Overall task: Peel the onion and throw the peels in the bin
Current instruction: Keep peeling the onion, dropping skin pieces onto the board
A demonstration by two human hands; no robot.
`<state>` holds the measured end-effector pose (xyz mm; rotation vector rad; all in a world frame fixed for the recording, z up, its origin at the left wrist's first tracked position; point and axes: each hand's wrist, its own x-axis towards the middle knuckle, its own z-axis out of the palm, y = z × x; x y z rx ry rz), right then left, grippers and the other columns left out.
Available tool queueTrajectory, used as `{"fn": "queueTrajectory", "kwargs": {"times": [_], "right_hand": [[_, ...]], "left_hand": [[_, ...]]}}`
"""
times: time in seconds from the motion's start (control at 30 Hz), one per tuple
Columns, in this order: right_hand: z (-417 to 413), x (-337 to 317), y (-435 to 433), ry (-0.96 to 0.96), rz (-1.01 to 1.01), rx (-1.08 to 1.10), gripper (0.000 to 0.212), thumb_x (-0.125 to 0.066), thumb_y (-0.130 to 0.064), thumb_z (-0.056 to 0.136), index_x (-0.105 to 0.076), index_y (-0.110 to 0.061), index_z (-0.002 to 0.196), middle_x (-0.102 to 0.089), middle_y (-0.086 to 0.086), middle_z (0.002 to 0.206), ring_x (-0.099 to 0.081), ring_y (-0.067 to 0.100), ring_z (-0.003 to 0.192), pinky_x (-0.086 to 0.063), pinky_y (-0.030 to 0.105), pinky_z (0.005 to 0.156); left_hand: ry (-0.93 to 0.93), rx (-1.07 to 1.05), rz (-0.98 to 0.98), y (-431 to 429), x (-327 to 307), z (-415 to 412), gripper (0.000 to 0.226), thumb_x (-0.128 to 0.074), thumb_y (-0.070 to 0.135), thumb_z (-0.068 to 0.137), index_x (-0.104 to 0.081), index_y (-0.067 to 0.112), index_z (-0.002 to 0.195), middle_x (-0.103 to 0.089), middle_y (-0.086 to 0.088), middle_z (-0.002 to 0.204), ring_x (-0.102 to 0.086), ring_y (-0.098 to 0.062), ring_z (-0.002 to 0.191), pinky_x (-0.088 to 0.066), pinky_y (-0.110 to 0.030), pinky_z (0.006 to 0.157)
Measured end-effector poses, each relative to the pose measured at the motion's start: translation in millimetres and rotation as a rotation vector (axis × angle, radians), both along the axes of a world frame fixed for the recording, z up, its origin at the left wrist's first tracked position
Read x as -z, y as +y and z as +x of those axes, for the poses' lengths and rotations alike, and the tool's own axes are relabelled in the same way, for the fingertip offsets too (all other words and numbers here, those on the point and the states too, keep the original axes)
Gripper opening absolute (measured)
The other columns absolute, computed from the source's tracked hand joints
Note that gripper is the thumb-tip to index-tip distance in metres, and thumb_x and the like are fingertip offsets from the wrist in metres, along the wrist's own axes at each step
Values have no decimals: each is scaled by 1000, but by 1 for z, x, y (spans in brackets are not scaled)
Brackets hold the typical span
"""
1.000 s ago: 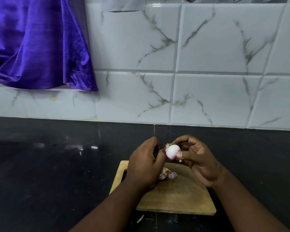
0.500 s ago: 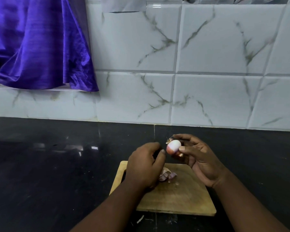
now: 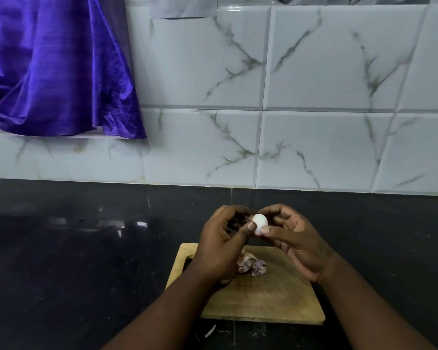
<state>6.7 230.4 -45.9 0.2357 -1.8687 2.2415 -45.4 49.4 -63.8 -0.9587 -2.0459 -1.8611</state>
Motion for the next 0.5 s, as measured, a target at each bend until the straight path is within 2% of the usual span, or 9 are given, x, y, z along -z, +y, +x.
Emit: {"fn": "queueTrajectory", "kwargs": {"times": [0.1,0.27,0.4,0.5], "right_hand": [[2,-1,0,27,105,41,46,-90,-9,70,-69,-7,112,-74,21,114,-71,33,105,-57,45,94],[3,-3,-3,60,185,113,44,-90,-7,67,-70,-7,107,-76,18,108,-72,39,105,-59,53,94],[3,-4,-7,95,234,140,42,-93,-10,65,-73,-13,101,-77,16,104,-75,35,99,-60,51,89],[2,-3,-10,130,268,167,41,-94,-10,64,-73,-13,100,-78,15,102,-75,35,98,-61,49,88]], "left_hand": [[11,17,34,1,-1,0,14,-75,14,97,-76,21,109,-72,5,109,-71,-17,103,-63,-48,87],[-5,21,98,0,0,-4,10,-74,6,96,-78,15,96,-74,-1,99,-73,-22,95,-65,-43,79],[18,-53,111,1,0,-6,16,-74,1,94,-78,16,91,-76,-1,92,-74,-19,89,-62,-31,75],[60,-103,104,3,2,-6,17,-72,-2,94,-75,14,90,-73,1,90,-71,-17,86,-60,-29,73]]}}
